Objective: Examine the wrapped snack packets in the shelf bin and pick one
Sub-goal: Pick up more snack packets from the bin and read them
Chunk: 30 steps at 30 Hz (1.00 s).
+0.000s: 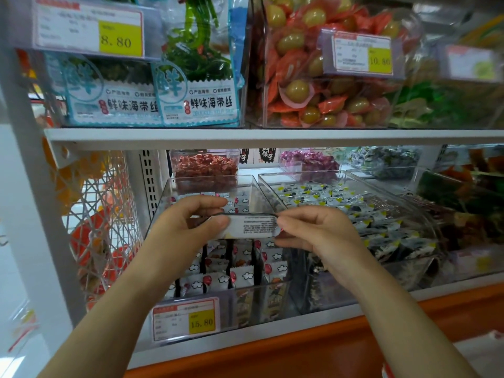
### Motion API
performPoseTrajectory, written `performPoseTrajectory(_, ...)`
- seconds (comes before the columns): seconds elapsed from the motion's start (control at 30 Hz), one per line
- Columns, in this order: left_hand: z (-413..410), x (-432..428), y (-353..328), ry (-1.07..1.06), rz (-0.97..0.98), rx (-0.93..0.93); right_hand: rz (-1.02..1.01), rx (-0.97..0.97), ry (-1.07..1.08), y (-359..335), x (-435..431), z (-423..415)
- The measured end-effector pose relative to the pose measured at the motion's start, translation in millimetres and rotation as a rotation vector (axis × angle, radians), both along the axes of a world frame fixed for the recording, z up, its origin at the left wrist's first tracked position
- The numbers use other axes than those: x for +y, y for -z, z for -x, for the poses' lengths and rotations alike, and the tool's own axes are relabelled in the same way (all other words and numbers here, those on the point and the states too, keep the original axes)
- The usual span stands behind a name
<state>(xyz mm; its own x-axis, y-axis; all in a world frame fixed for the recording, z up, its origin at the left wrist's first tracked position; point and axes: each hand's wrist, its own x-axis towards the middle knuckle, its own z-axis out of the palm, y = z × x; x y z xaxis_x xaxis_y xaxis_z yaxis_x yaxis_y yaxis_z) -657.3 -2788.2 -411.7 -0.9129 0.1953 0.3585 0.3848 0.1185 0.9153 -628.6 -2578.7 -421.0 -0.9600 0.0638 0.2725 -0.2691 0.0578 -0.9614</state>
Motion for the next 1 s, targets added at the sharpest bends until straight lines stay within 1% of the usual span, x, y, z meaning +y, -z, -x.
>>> performPoseTrajectory(0.23,-1.5,2.2,-0.2,0.046,-0.041,-0.031,0.062,-0.026,0.032,-2.9,-0.4,0.1)
performPoseTrajectory(0.4,-2.8,1.9,-1.6,0.080,-0.032,-0.025,0.220,-0.139,-0.111,-8.0,1.7,-2.4)
performPoseTrajectory(0.47,-3.2,1.2,-0.7,0.088,-0.010,-0.020,0.225,-0.173,-0.130,-9.0,3.3,-2.5)
performPoseTrajectory(0.6,-1.6,1.1,1.8,0.078,0.013,-0.008,0.216,-0.181,-0.139,-8.4,6.0,-1.0)
performPoseTrajectory(0.73,3.0,-0.3,6.0,0.075,0.000,-0.011,0.161,-0.134,-0.136,-4.2,9.0,0.8)
performPoseTrajectory(0.83,10.7,-0.1,11.6,0.002,-0.079,-0.083,0.167,-0.037,-0.186,-4.5,8.4,0.7)
performPoseTrajectory(0.87,12.7,1.6,13.0,-0.022,-0.105,-0.104,0.121,0.004,-0.191,-5.7,6.4,-0.3)
performPoseTrajectory(0.9,13.4,4.9,13.3,-0.037,-0.120,-0.120,0.032,0.049,-0.172,-5.7,4.6,-0.5)
performPoseTrajectory(0.97,12.4,15.0,12.2,-0.040,-0.147,-0.130,-0.140,0.124,-0.085,-6.3,0.1,0.0)
performPoseTrajectory(1.0,11.9,20.3,11.4,-0.041,-0.168,-0.123,-0.159,0.151,-0.034,-6.9,-2.0,1.3)
